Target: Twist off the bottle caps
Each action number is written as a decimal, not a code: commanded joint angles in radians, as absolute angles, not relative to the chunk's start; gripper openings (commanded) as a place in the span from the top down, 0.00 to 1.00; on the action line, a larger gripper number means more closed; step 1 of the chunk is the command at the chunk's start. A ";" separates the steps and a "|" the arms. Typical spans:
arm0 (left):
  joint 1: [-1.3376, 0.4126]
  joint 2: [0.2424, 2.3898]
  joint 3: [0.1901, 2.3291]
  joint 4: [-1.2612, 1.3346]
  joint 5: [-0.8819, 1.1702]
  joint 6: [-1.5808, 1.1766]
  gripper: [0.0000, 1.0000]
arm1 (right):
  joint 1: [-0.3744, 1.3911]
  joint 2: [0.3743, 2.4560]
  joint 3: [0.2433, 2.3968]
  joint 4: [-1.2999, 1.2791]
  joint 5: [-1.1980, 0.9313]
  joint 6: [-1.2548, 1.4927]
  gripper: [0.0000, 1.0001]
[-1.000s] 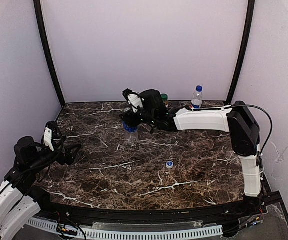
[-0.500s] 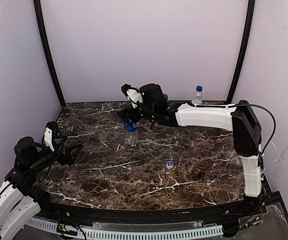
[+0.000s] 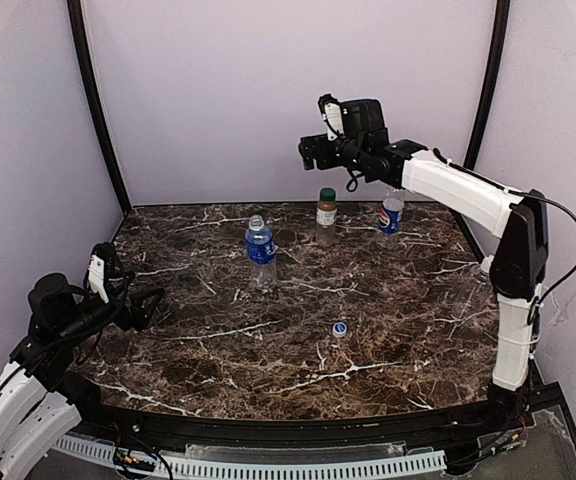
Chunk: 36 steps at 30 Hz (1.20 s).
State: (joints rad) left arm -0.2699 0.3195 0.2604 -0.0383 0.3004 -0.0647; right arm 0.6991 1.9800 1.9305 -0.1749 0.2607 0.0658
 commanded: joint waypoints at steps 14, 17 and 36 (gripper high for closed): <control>-0.259 0.320 0.236 -0.010 0.331 -0.069 0.02 | 0.576 2.276 2.145 -0.481 0.167 0.111 0.06; -0.258 0.319 0.236 -0.011 0.331 -0.069 0.02 | 0.567 2.299 2.157 -0.482 0.160 0.115 0.15; -0.259 0.318 0.239 -0.004 0.332 -0.051 0.06 | 0.578 2.160 2.091 -0.476 0.151 0.116 1.00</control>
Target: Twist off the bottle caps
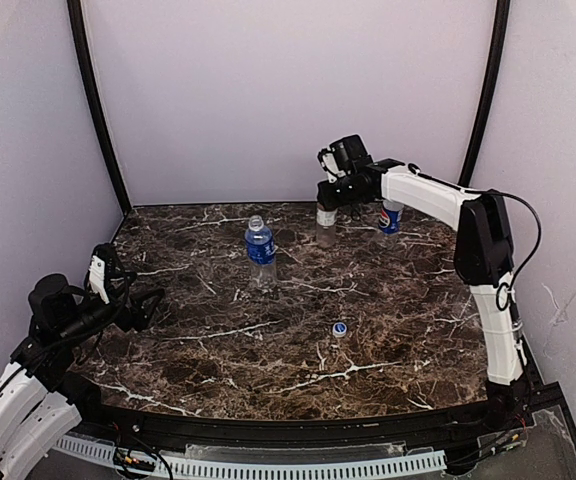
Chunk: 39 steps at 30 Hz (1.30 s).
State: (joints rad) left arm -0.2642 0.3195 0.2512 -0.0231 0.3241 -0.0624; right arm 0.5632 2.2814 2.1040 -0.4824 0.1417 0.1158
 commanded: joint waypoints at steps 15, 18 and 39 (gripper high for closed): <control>-0.247 0.320 0.316 -0.056 0.511 0.044 0.07 | 0.946 1.814 1.932 -0.077 -0.041 -0.029 1.00; -0.247 0.336 0.419 -0.159 0.581 0.160 0.06 | 1.005 1.859 1.984 -0.149 -0.125 -0.005 1.00; -0.249 0.527 0.695 -0.534 0.793 0.459 0.02 | 1.192 2.053 2.123 -0.209 -0.439 0.149 1.00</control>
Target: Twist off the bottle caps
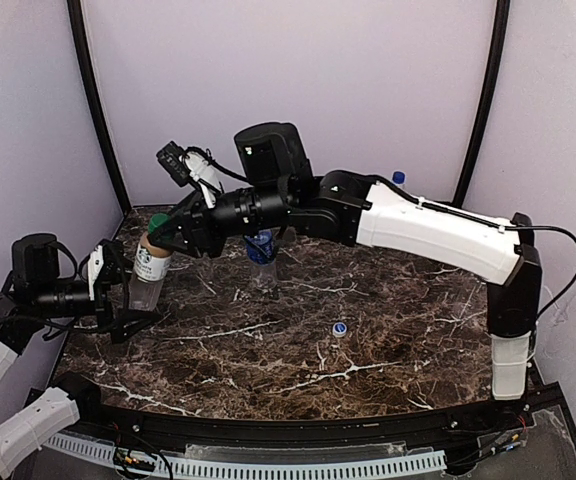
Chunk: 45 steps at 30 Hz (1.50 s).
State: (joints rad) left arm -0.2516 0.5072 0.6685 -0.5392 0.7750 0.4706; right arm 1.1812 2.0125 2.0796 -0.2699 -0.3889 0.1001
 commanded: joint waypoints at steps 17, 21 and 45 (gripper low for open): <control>-0.250 0.525 0.687 -0.498 0.701 0.481 0.48 | 1.185 2.007 2.067 -0.215 -0.342 0.177 0.25; -0.253 0.531 0.700 -0.520 0.419 0.766 0.51 | 1.163 1.965 2.031 -0.236 -0.252 0.272 0.12; -0.312 0.437 0.577 -0.082 -0.012 1.512 0.56 | 1.123 2.156 2.133 -0.170 -0.405 0.521 0.28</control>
